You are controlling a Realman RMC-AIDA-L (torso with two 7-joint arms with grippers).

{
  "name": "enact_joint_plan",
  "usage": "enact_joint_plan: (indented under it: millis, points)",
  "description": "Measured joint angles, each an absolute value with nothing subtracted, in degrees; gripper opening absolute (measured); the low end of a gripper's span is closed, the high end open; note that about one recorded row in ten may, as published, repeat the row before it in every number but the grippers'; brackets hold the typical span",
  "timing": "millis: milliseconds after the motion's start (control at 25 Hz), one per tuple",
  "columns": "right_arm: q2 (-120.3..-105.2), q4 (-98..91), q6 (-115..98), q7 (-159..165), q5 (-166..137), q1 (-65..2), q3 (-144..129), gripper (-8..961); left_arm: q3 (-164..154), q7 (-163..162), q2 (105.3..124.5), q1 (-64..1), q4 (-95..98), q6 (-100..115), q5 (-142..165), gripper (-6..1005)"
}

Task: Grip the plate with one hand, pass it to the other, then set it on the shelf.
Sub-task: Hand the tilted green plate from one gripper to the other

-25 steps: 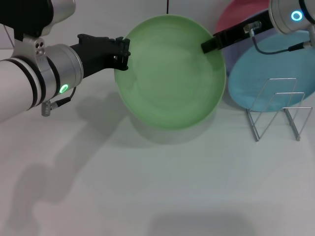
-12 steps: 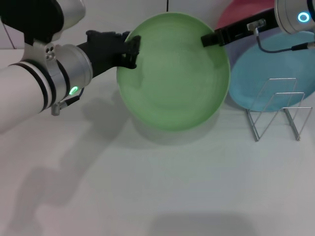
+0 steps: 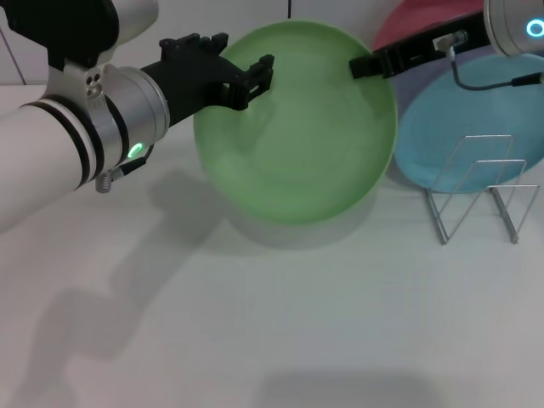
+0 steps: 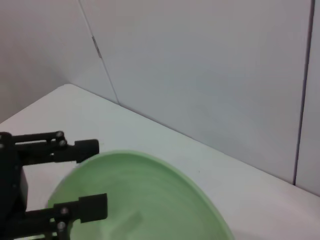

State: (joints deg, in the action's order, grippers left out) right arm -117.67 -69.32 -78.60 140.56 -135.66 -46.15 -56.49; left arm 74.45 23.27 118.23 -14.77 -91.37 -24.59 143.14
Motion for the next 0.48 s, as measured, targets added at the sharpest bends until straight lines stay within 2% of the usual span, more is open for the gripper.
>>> enact_joint_plan:
  millis: [40,480]
  points:
    - [-117.71,-69.68,-78.87,140.59,-135.66,-46.15,-56.56,76,74.45,23.30,118.22,-14.72,-91.79,-24.58,143.13,616]
    - [-117.77,-70.45,-79.75,140.67,-135.81,-45.74,-56.60,49,74.47,24.05,118.21,-14.68,-92.36,-24.47,143.02,784]
